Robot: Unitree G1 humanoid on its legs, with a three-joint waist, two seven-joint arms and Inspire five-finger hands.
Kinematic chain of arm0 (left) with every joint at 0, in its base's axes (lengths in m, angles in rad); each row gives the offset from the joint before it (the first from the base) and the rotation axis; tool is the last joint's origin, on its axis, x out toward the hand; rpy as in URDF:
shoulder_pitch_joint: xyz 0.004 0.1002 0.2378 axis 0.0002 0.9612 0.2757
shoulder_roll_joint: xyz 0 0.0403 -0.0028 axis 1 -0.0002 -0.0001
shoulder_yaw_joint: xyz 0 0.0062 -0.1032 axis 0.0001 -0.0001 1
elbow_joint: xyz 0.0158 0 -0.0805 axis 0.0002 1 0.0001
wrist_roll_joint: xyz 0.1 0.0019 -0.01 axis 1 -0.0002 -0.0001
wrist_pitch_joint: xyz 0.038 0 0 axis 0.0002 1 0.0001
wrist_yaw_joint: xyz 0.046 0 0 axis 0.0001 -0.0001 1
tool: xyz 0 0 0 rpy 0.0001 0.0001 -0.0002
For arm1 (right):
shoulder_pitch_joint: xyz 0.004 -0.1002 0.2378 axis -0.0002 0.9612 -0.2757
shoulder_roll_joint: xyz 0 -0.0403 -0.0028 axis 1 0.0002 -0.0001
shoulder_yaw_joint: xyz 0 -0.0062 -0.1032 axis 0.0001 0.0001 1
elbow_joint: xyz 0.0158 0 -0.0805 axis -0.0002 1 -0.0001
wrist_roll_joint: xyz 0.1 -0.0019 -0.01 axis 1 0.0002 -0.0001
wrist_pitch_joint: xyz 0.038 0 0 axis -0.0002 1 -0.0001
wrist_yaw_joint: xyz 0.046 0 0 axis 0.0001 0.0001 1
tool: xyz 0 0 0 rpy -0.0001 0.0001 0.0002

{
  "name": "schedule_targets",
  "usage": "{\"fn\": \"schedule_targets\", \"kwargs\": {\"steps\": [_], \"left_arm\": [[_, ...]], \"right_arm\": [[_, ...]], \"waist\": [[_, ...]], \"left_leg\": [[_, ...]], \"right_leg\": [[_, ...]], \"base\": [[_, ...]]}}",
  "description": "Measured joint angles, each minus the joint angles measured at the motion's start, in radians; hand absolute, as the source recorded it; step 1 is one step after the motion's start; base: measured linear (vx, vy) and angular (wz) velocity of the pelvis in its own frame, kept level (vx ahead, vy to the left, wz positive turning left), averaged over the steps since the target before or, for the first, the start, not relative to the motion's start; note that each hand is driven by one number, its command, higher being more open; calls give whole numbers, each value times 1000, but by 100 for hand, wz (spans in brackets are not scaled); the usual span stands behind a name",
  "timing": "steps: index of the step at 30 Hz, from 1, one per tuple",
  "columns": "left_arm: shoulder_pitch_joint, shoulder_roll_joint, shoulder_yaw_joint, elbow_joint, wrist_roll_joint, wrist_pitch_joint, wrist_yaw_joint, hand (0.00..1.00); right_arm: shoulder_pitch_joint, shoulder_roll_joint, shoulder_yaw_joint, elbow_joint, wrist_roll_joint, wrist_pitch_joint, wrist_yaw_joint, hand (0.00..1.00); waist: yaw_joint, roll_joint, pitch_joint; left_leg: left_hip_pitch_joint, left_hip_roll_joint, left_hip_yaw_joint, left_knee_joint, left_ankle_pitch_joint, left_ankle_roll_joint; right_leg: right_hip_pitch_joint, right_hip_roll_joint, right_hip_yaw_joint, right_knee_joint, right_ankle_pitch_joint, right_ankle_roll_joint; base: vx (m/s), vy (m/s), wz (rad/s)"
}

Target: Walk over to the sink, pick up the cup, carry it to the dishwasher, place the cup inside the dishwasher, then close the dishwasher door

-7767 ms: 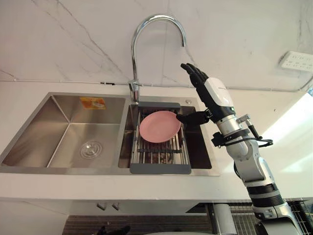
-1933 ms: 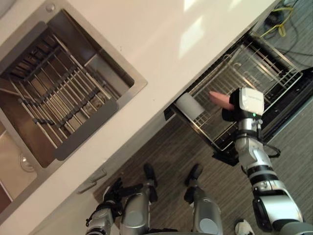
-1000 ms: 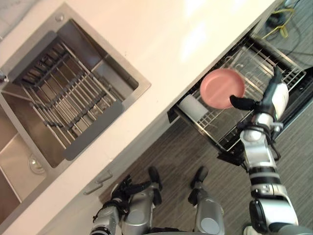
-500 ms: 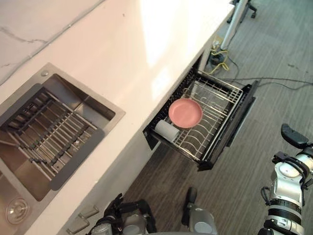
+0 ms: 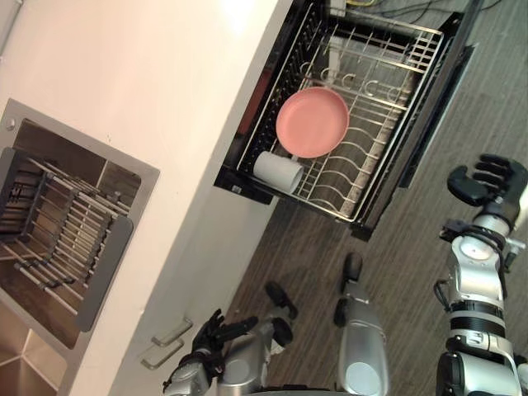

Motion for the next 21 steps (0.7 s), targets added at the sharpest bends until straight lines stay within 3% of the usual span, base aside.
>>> {"fn": "schedule_targets", "kwargs": {"steps": [8,13,16,18,21], "left_arm": [[0,-12,-9,-12,-19,-5,-49,100],[2,-19,-8,-9,-47,-5,-74,100],[17,-29,-8,-8,-73,-13,-87,100],[45,-38,-4,-11,-141,-34,-104,100],[78,-38,-4,-9,-156,-42,-129,100]], "right_arm": [[-40,-18,21,55,-51,-3,-14,0],[-54,-56,20,125,-33,-4,-28,0],[-62,-76,23,171,4,-32,-22,0],[-79,-113,20,245,49,-45,-24,0],[-145,-165,34,350,71,-60,-19,0]], "waist": [[7,16,7],[22,25,5],[29,38,-5],[29,47,-13],[48,69,-38]], "left_leg": [[-12,-43,-129,-10,36,24],[14,-81,-244,-72,79,16],[34,-110,-340,-99,105,12],[62,-146,-418,-112,123,21],[77,-180,-490,-122,145,37]], "right_leg": [[21,-71,-82,58,-19,10],[55,-140,-182,144,-84,14],[90,-193,-253,215,-127,24],[130,-269,-314,313,-187,40],[165,-335,-374,397,-236,57]], "base": [[-18,47,38],[-66,15,65],[9,9,82],[41,4,107],[41,-10,82]]}}
